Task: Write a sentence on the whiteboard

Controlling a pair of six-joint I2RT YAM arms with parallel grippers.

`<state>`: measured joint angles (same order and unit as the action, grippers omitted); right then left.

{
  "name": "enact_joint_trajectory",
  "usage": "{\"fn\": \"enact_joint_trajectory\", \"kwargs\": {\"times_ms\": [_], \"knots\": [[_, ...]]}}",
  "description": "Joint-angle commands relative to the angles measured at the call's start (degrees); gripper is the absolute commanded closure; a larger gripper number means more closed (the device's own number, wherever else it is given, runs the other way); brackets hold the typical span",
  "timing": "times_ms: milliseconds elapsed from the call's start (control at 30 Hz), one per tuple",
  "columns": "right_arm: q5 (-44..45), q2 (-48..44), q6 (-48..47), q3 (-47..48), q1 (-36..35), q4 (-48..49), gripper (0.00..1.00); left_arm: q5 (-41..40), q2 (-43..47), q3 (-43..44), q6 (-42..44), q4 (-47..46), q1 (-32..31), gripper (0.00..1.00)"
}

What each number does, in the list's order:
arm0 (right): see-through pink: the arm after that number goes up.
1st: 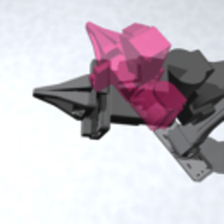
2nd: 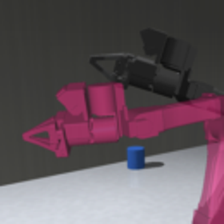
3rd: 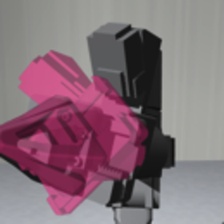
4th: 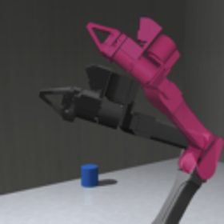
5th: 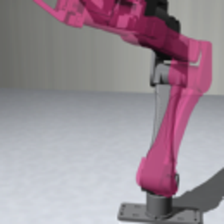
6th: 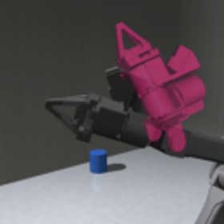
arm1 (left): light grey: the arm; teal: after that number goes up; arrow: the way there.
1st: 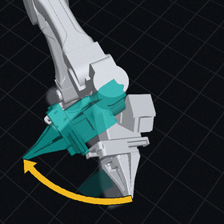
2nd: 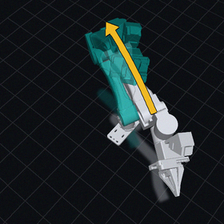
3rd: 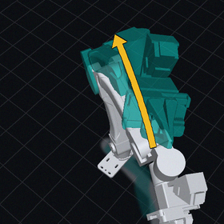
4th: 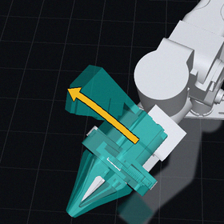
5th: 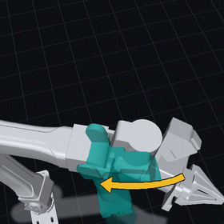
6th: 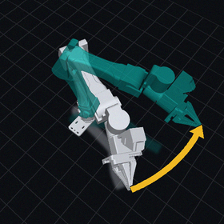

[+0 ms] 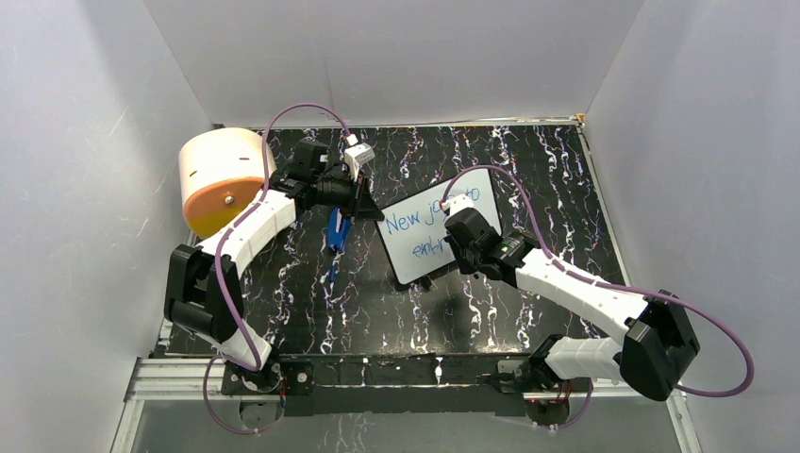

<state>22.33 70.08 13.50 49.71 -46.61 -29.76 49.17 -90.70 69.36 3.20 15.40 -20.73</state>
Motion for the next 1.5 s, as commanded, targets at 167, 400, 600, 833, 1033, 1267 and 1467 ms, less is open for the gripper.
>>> {"fn": "enact_joint_trajectory", "kwargs": {"times_ms": [167,400,600,833,1033,1267,1467], "knots": [[-0.8,-1.1,-0.8,0.1,0.7,2.5,1.0,-1.2,-1.2,0.9,2.5,3.0,0.0,1.0],[-1.2,-1.0,-1.2,1.1,0.7,3.2,1.0,-1.1,-1.5,0.8,2.5,3.0,0.0,1.0],[-0.3,-0.4,-1.1,1.5,0.7,3.6,1.0,-0.9,-1.6,0.8,2.5,3.0,0.0,1.0],[0.3,0.4,-1.3,2.2,1.1,3.7,1.0,-0.8,-1.5,0.8,2.5,3.0,0.0,1.0],[0.8,0.9,-1.4,2.5,1.2,3.9,1.0,-0.5,-1.5,0.8,2.5,2.9,0.0,1.0],[0.4,1.2,-1.5,2.8,1.3,4.8,1.0,-0.3,-1.2,0.8,2.6,3.0,0.0,1.0],[-0.4,1.1,-2.0,3.6,1.3,5.2,1.0,-0.2,-1.5,0.8,2.6,3.0,-0.1,1.0]]}}
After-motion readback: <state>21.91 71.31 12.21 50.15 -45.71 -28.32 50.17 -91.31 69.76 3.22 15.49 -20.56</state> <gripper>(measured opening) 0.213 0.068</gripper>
